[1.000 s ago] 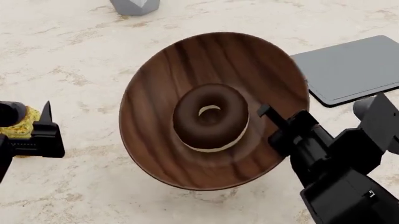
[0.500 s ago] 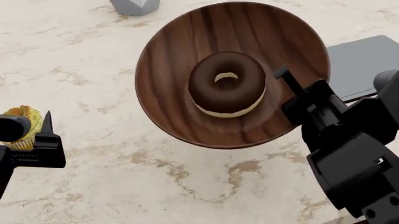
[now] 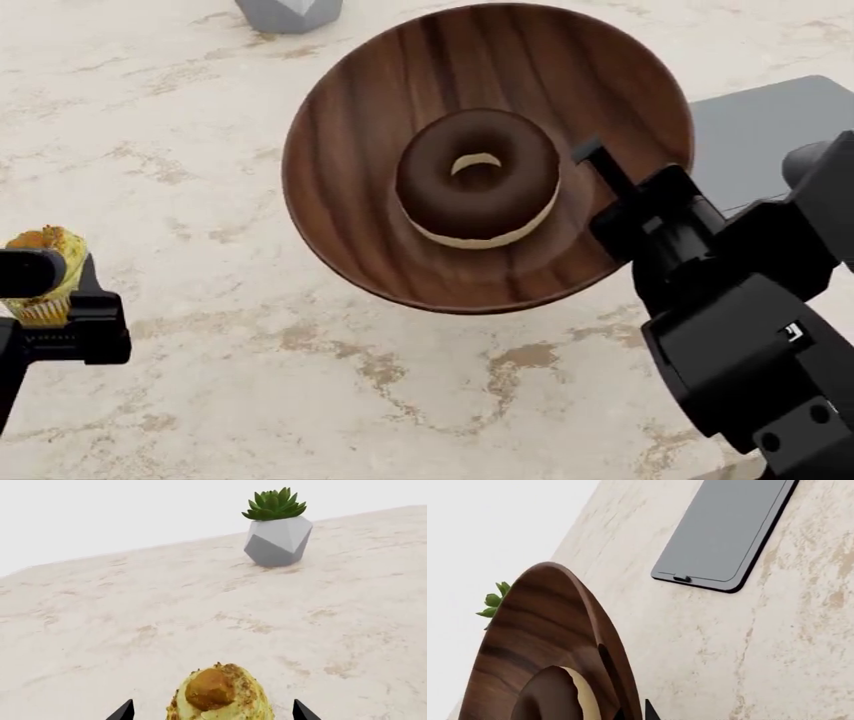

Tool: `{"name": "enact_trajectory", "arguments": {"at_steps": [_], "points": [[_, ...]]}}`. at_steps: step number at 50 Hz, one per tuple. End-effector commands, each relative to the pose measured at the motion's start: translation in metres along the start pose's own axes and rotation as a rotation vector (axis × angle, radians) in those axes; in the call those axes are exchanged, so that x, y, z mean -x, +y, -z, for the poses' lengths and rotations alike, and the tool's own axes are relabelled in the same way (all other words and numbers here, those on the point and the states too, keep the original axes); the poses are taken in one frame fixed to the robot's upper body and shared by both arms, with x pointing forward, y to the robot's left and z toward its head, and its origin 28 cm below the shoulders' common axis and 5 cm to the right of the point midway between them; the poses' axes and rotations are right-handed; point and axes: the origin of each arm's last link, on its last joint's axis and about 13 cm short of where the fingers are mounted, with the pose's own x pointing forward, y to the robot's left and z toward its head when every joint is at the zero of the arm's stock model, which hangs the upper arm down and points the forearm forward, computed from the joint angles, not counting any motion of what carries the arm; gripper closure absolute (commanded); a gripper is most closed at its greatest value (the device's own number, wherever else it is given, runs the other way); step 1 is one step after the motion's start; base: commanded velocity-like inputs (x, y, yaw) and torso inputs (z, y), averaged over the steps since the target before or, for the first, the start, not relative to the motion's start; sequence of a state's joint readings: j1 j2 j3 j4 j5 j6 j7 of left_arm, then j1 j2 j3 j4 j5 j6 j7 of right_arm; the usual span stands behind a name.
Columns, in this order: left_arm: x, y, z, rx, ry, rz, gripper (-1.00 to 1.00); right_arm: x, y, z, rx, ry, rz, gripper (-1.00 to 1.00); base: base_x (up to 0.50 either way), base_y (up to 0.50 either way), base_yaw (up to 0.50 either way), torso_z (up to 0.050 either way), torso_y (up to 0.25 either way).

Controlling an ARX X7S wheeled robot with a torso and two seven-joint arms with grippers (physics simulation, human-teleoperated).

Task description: Pick up the bowl with donut and place it on the tray. Pick up the cupcake and place it on the tray.

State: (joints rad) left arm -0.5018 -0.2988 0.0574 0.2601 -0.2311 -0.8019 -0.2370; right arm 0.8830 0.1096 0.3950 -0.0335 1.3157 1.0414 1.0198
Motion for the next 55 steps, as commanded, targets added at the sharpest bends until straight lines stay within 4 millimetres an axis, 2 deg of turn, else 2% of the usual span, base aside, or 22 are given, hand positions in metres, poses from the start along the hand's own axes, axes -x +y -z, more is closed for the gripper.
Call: {"name": "enact_trajectory", "arguments": {"at_steps": [1, 16, 26, 41, 42, 55], "points": [[-0.006, -0.002, 0.006, 0.015, 0.028, 0.015, -1.00, 0.002, 0.004, -0.001, -0.020, -0.017, -0.041, 1.00, 0.00, 0.00, 0.00, 0.000, 0.010], [-0.013, -0.005, 0.015, 0.013, 0.072, 0.022, -1.00, 0.002, 0.010, -0.001, -0.015, -0.020, -0.061, 1.00, 0.00, 0.00, 0.00, 0.000, 0.001], [-0.019, -0.005, 0.028, -0.020, 0.121, 0.020, -1.00, -0.001, 0.010, 0.001, -0.009, -0.023, -0.058, 1.00, 0.00, 0.00, 0.00, 0.000, 0.000], [-0.022, -0.005, 0.029, -0.019, 0.137, 0.022, -1.00, -0.006, 0.005, 0.003, -0.019, -0.022, -0.053, 1.00, 0.00, 0.00, 0.00, 0.000, 0.000], [-0.020, -0.005, 0.028, -0.009, 0.118, 0.032, 1.00, -0.006, 0.007, 0.004, -0.014, -0.021, -0.060, 1.00, 0.00, 0.00, 0.00, 0.000, 0.000], [-0.006, 0.000, 0.019, -0.003, 0.055, 0.020, 1.00, -0.003, 0.007, 0.004, -0.009, -0.039, -0.066, 1.00, 0.00, 0.00, 0.00, 0.000, 0.000]]}}
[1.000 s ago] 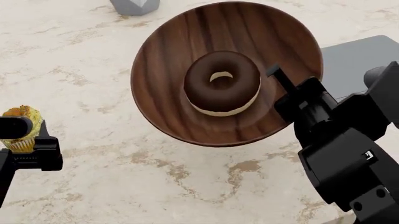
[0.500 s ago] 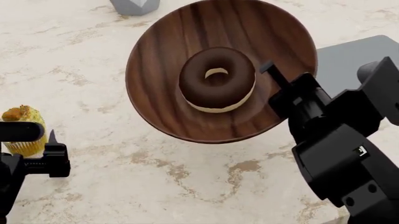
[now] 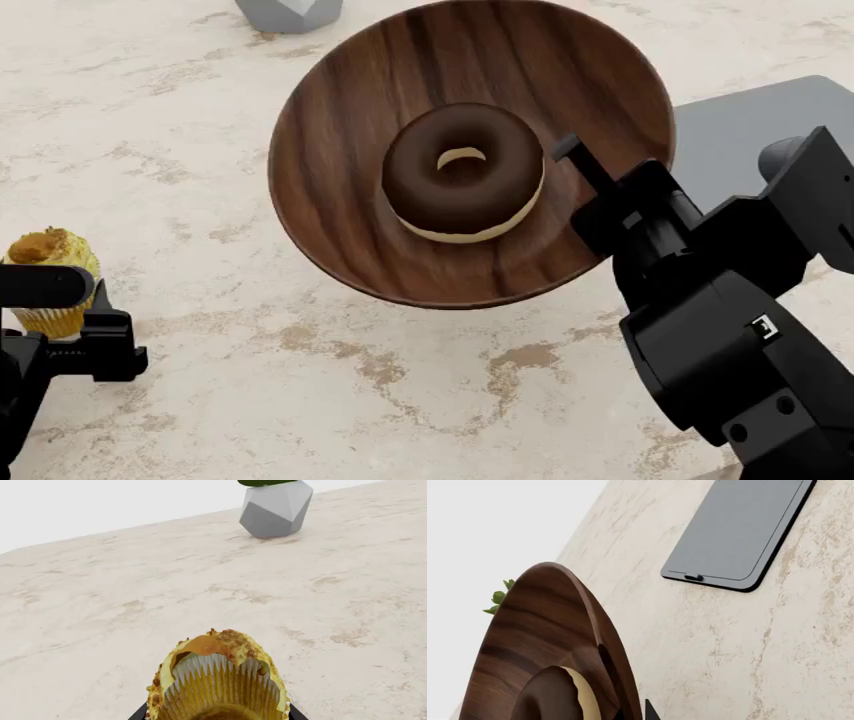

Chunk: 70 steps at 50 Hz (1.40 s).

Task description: Pick up the bowl with donut and place it on the tray. Pick up the cupcake and place it on the tray.

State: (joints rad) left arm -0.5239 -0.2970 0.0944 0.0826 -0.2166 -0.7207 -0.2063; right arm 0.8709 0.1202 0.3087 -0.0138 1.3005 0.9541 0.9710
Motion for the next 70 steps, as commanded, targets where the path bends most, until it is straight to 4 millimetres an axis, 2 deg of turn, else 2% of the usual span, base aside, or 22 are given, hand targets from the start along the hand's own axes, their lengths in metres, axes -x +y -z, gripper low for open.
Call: {"name": "enact_trajectory", "arguments": {"at_steps": [1, 7, 13, 20, 32, 53, 54, 70], "points": [[0.010, 0.001, -0.001, 0.017, -0.020, 0.000, 1.00, 0.004, 0.003, -0.004, -0.019, -0.032, -0.042, 1.00, 0.00, 0.00, 0.00, 0.000, 0.000], [0.020, 0.003, -0.017, -0.003, -0.061, -0.013, 1.00, 0.004, 0.003, -0.004, -0.021, -0.057, -0.047, 1.00, 0.00, 0.00, 0.00, 0.000, 0.000], [0.032, 0.006, -0.041, -0.006, -0.111, -0.014, 1.00, 0.007, 0.006, -0.006, -0.023, -0.066, -0.056, 1.00, 0.00, 0.00, 0.00, 0.000, 0.002], [0.042, 0.007, -0.055, -0.022, -0.145, -0.017, 1.00, 0.010, 0.006, -0.004, -0.040, -0.065, -0.066, 1.00, 0.00, 0.00, 0.00, 0.000, 0.000], [0.051, 0.002, -0.059, -0.039, -0.175, 0.007, 1.00, 0.009, 0.008, -0.001, -0.048, -0.051, -0.098, 1.00, -0.15, -0.39, 0.00, 0.000, 0.001], [0.050, 0.002, -0.057, -0.042, -0.175, 0.008, 1.00, 0.009, 0.008, -0.002, -0.092, -0.047, -0.121, 1.00, -0.18, -0.47, 0.00, 0.000, 0.001], [0.044, -0.001, -0.051, -0.049, -0.160, 0.016, 1.00, 0.000, 0.006, 0.004, -0.088, -0.025, -0.104, 1.00, -0.15, -0.48, 0.00, 0.015, 0.000], [0.044, 0.001, -0.048, -0.050, -0.156, 0.012, 1.00, -0.002, 0.005, 0.007, -0.075, -0.006, -0.089, 1.00, -0.15, -0.48, 0.00, 0.000, 0.001]]}}
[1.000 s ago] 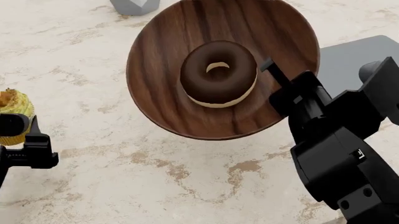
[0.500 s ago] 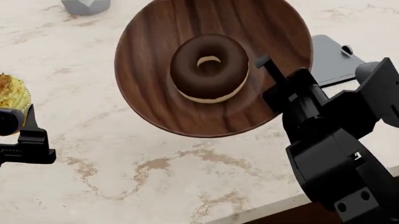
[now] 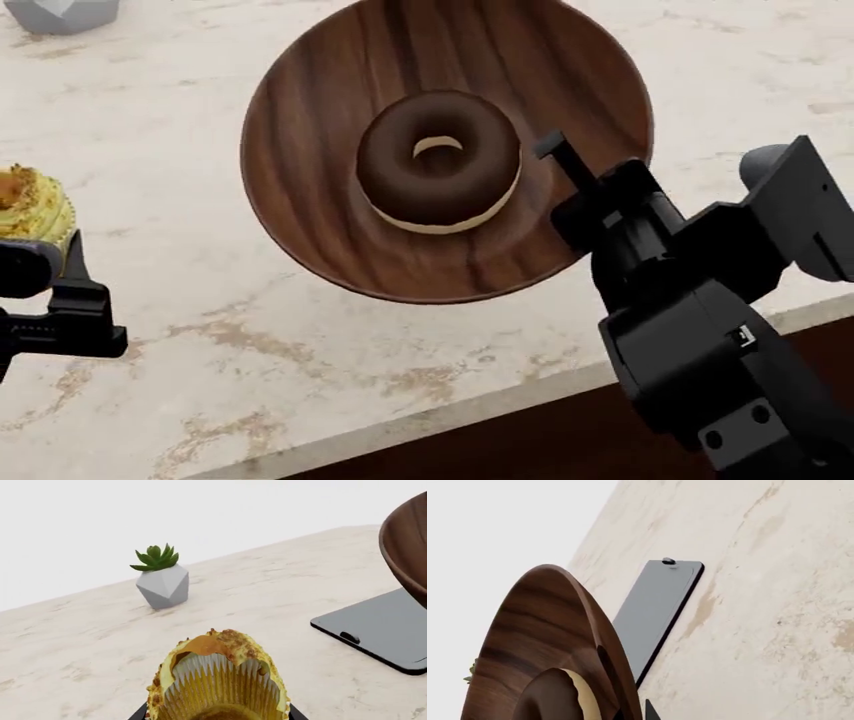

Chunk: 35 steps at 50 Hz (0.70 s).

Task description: Pick up the bowl with donut and place it on the tray. Pick up the cupcake and place it on the tray.

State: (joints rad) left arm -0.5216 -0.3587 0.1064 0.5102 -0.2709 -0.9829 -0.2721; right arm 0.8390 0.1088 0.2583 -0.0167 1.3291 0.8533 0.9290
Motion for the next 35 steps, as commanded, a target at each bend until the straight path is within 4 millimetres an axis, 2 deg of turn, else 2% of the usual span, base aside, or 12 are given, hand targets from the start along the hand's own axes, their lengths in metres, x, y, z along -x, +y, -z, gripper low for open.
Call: {"name": "enact_trajectory", "arguments": {"at_steps": [1, 15, 16, 22, 35], "points": [[0.000, 0.000, 0.001, 0.013, 0.001, -0.007, 1.00, 0.000, 0.003, -0.002, -0.030, -0.009, -0.034, 1.00, -0.15, -0.48, 0.00, 0.000, 0.000], [0.000, 0.000, 0.003, 0.011, 0.002, -0.011, 1.00, -0.001, 0.000, 0.000, -0.050, 0.004, -0.045, 1.00, -0.15, -0.48, 0.00, 0.000, 0.001], [-0.001, -0.001, 0.006, 0.007, 0.005, -0.012, 1.00, -0.004, -0.002, 0.002, 0.005, -0.010, -0.015, 1.00, 0.00, 0.00, 0.00, 0.000, 0.000], [-0.003, -0.001, 0.007, 0.005, 0.010, -0.010, 1.00, -0.006, -0.005, 0.004, 0.023, -0.013, 0.007, 1.00, 0.03, 0.08, 0.00, 0.000, 0.002], [-0.002, -0.001, 0.006, 0.003, 0.007, -0.008, 1.00, -0.012, -0.006, 0.004, 0.018, -0.008, 0.012, 1.00, 0.00, 0.00, 0.50, 0.000, 0.001]]}}
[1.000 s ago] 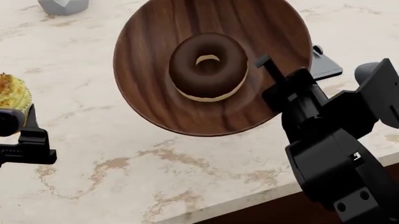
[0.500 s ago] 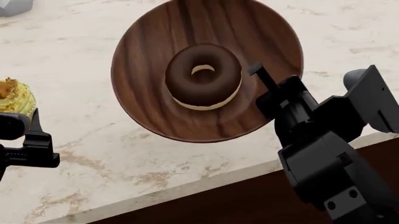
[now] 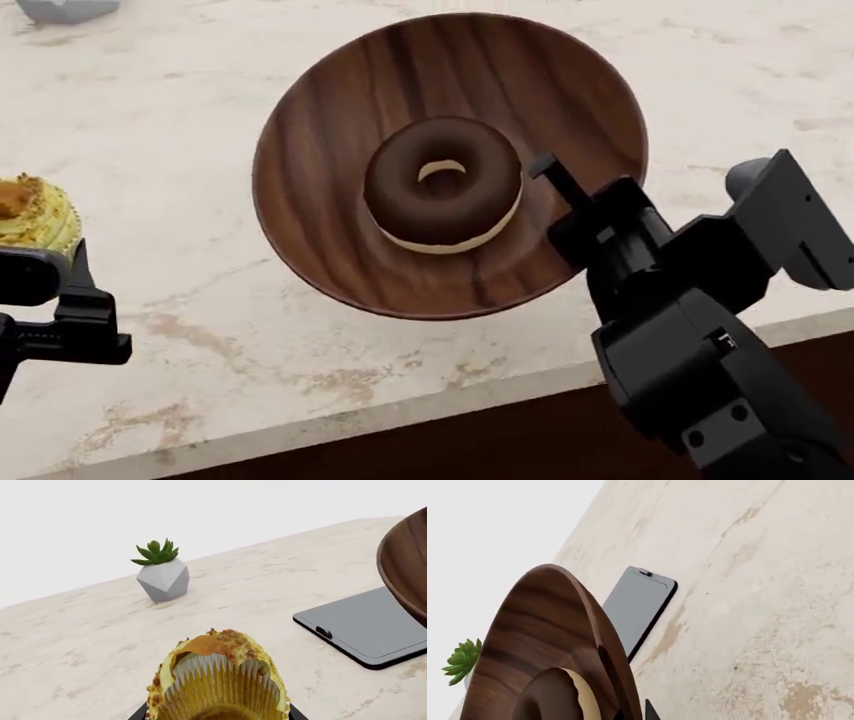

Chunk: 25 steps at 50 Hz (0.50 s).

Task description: Pick up the bowl with donut and place it on the tray. Pick up the cupcake and place it on the tray.

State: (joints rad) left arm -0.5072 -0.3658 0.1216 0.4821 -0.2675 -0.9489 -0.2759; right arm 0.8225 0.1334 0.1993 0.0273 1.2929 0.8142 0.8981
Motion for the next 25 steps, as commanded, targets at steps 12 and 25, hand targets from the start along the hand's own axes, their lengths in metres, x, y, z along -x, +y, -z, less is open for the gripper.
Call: {"name": "enact_trajectory", "arguments": {"at_steps": [12, 25], "points": [[0.0023, -0.0029, -0.0014, -0.001, -0.003, -0.001, 1.00, -0.0053, -0.0053, -0.0025, -0.067, 0.006, -0.022, 1.00, 0.00, 0.00, 0.50, 0.001, 0.001], [0.0011, -0.0028, 0.0023, 0.000, 0.002, 0.000, 1.00, -0.0084, -0.0048, 0.0023, -0.069, 0.017, -0.034, 1.00, 0.00, 0.00, 0.50, 0.000, 0.001]]}}
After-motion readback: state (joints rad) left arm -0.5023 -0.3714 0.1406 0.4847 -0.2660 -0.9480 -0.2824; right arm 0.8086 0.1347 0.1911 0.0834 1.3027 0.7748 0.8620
